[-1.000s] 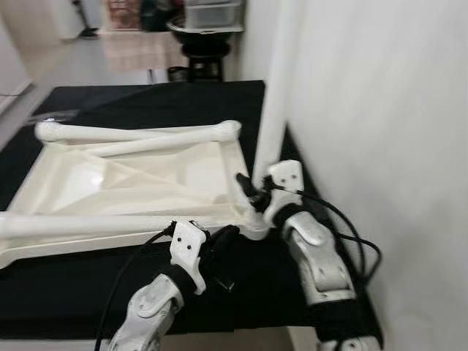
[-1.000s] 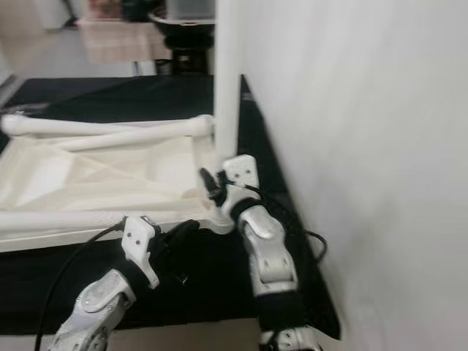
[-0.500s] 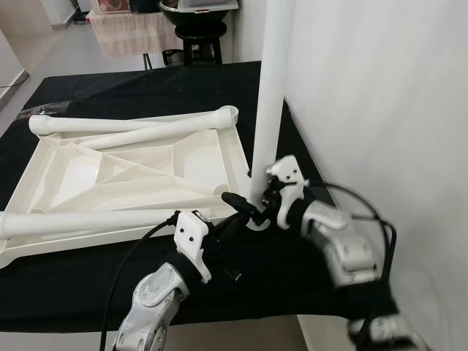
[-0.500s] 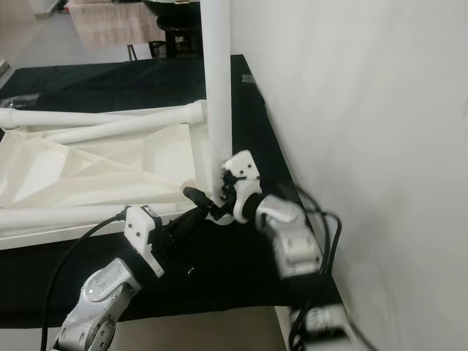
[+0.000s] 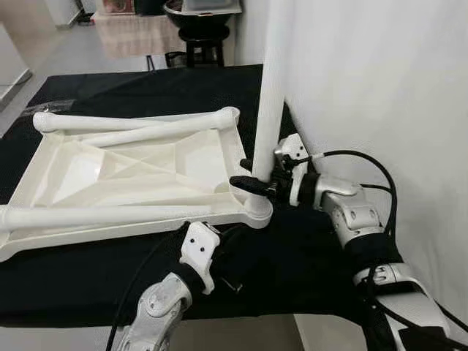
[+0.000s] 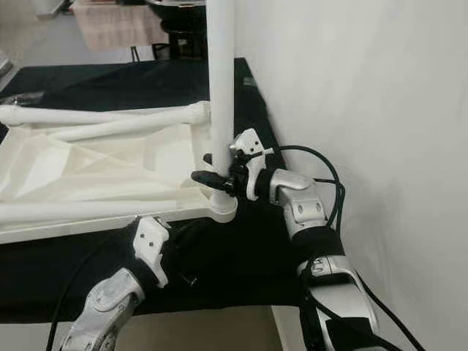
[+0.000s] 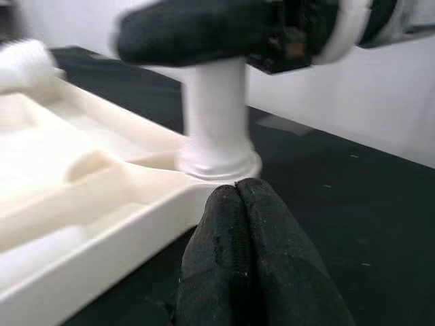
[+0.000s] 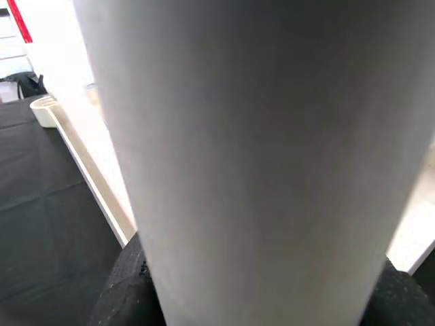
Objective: Building children table
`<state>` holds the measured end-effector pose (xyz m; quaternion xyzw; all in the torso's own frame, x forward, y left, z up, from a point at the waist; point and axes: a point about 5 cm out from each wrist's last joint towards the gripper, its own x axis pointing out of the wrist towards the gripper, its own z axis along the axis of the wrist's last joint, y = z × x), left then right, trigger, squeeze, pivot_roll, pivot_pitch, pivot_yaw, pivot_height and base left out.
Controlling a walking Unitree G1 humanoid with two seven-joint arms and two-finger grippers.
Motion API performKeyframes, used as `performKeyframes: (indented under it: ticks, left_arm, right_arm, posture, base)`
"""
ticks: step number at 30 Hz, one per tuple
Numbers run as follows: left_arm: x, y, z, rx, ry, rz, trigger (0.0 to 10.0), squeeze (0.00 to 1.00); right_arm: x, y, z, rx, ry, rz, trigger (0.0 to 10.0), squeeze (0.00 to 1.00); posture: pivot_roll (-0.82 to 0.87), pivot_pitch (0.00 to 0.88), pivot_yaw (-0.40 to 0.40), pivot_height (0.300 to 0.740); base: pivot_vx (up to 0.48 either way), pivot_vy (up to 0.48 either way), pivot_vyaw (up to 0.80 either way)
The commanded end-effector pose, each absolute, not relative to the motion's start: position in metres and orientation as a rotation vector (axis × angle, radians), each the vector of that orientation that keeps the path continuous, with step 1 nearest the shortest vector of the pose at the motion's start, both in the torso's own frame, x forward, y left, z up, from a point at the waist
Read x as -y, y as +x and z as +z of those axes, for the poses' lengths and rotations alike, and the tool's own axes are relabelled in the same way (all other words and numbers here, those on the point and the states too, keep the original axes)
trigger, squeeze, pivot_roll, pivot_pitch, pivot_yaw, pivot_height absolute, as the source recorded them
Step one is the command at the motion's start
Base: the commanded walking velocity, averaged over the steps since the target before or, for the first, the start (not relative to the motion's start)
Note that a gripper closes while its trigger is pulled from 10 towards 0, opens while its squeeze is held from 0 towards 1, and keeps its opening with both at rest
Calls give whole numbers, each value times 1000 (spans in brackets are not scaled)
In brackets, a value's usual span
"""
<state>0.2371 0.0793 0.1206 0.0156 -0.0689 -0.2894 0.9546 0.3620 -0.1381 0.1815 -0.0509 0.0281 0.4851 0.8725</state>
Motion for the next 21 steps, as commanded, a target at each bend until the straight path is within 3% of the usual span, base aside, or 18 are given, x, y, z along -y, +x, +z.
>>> performKeyframes:
  ticks: [1,7,9,10,11,12,15,19,20,21]
  left_arm:
    - [-85,233,118,118,64,-546,10000,0]
    - [-104,222,118,119,78,-422,10000,0]
    - [-104,222,118,119,78,-422,10000,0]
    - [-106,220,120,124,84,-411,10000,0]
    - [-108,217,121,126,85,-398,10000,0]
    - [-108,217,121,126,85,-398,10000,0]
    - [-110,215,121,114,59,-384,10000,0]
    - [-109,217,118,98,18,-416,10000,0]
    - [-107,219,117,93,2,-450,10000,0]
    - [-107,219,117,93,2,-450,10000,0]
  right_arm:
    - [154,364,181,-69,-80,937,0,0]
    - [185,341,145,-150,-95,720,0,0]
    - [185,341,145,-150,-95,720,0,0]
    - [184,334,129,-202,-100,569,0,0]
    - [176,314,109,-254,-85,452,0,0]
    - [176,314,109,-254,-85,452,0,0]
    - [155,277,93,-297,-59,353,0,0]
    - [158,288,104,-261,-102,359,0,0]
    - [158,297,111,-246,-113,363,10000,0]
    - [158,297,111,-246,-113,363,10000,0]
  posture:
    - [57,51,-25,740]
    - [47,58,-21,740]
    - [47,58,-21,740]
    - [47,67,-17,740]
    - [45,80,-7,740]
    - [45,80,-7,740]
    - [39,82,6,740]
    - [24,80,14,740]
    - [30,81,4,740]
    - [30,81,4,740]
  base:
    - [0,0,0]
    - [0,0,0]
    - [0,0,0]
    - [0,0,0]
    - [0,0,0]
    - [0,0,0]
    - [0,0,0]
    - [0,0,0]
    - [0,0,0]
    - [0,0,0]
